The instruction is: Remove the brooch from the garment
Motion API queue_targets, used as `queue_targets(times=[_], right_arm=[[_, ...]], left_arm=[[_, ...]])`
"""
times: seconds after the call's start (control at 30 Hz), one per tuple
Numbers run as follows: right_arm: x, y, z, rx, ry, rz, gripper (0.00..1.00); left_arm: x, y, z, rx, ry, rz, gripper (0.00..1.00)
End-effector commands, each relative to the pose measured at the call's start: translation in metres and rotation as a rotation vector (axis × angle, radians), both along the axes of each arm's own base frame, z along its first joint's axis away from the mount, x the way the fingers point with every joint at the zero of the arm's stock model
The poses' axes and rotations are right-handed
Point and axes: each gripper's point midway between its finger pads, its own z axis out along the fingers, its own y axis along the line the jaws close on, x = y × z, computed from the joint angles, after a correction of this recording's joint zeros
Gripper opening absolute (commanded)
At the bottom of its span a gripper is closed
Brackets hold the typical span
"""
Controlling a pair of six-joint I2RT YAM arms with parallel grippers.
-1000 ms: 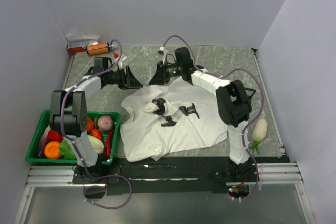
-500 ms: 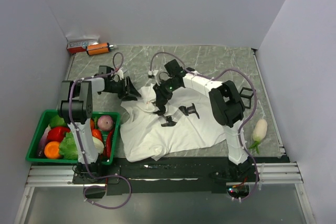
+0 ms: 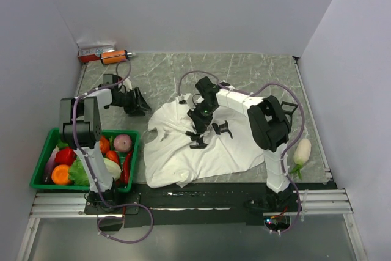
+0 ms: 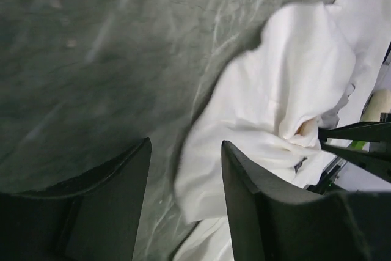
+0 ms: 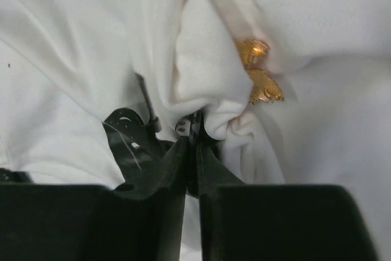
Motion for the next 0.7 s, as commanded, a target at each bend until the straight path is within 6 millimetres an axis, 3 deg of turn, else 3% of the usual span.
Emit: queue_targets(times=[0.0,0.03,0.13,0.2,0.3,0.33,0.37,0.43,0.5,0.67], right_arm=[[-0.003,-0.023,0.042,0.029,0.003,-0.051,0.3],[-0.001,-0.014,0.067,0.139,-0.017,-0.036,0.35],[0.013,-0.009,0.105,0.297,-0.117,-0.015,0.42],[0.017,-0.006,0.11,0.343,-0.14,0.009,0.44],[0.033,-0.002,0.099,0.326,-0.144,-0.002,0.42],[0.038,0.0,0.083,0.31,-0.107,-0.008,0.38],[0.047,0.005,0.087,0.318,-0.114,-0.012,0.37],[0.053,0.011,0.071,0.316,-0.09,-0.013,0.35],[0.063,0.016,0.069,0.316,-0.108,-0.01,0.36],[0.08,0.023,0.047,0.281,-0.052,-0.08,0.42]], left_arm=[[0.01,0.011,0.034,0.011,-0.12,0.005,0.56],[0.008,-0.001,0.058,-0.061,-0.171,-0.037,0.56],[0.008,-0.027,0.095,-0.143,-0.287,-0.135,0.57],[0.008,-0.041,0.109,-0.166,-0.342,-0.205,0.57],[0.002,-0.068,0.113,-0.201,-0.352,-0.31,0.56],[-0.002,-0.074,0.104,-0.209,-0.305,-0.321,0.56],[-0.003,-0.078,0.107,-0.229,-0.292,-0.327,0.55],[-0.005,-0.082,0.109,-0.259,-0.298,-0.34,0.55],[-0.011,-0.089,0.109,-0.303,-0.284,-0.365,0.56],[-0.024,-0.109,0.081,-0.373,-0.153,-0.382,0.55]])
